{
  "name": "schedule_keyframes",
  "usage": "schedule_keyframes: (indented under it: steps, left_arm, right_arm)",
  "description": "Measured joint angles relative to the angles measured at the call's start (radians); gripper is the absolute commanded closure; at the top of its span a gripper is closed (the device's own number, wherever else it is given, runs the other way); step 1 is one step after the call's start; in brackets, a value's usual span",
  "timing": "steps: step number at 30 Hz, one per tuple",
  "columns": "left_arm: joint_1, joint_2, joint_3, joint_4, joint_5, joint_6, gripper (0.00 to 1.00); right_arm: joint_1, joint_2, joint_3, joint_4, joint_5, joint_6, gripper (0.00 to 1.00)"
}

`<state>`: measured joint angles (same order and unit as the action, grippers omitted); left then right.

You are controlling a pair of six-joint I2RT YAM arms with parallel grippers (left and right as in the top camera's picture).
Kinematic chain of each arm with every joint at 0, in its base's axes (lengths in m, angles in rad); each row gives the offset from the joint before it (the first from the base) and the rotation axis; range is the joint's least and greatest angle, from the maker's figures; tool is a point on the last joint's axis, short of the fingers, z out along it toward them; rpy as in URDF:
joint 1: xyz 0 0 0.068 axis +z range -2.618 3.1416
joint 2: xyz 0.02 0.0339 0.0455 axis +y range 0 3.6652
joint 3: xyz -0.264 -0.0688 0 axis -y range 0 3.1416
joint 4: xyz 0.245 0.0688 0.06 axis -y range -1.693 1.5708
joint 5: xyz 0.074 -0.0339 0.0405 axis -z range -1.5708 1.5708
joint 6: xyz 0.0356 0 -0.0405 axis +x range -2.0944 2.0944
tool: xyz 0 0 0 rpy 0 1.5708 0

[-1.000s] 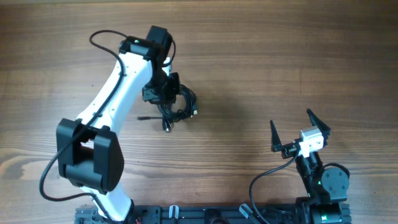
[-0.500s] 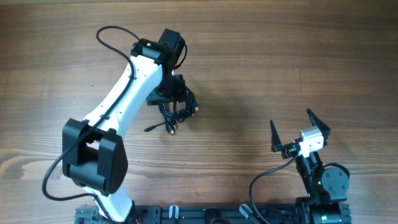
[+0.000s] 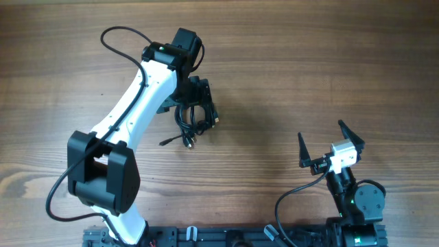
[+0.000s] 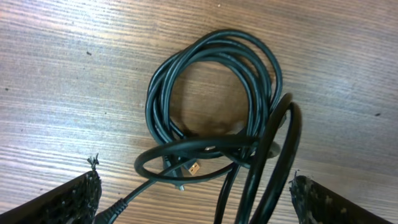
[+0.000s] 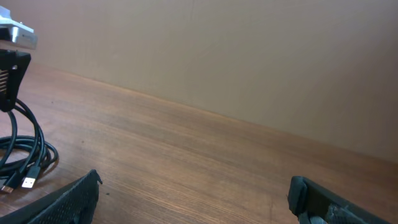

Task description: Untangle cables

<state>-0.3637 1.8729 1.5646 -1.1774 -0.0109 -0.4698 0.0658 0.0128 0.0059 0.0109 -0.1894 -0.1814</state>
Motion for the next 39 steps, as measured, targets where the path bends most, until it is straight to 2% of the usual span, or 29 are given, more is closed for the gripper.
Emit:
schedule_keyframes:
  steps: [4, 14, 39]
  left_arm:
    - [0.006, -0.019, 0.020, 0.011, 0.000, 0.000, 0.00]
    - [0.013, -0.203, 0.100, -0.010, 0.014, -0.020, 0.00]
    - [-0.021, -0.201, 0.078, -0.042, 0.061, -0.023, 0.00]
  right_arm:
    - [0.000, 0.000, 0.000, 0.000, 0.000, 0.000, 0.00]
    - [0.000, 0.000, 0.000, 0.000, 0.000, 0.000, 0.00]
    - [0.000, 0.000, 0.000, 0.000, 0.000, 0.000, 0.00]
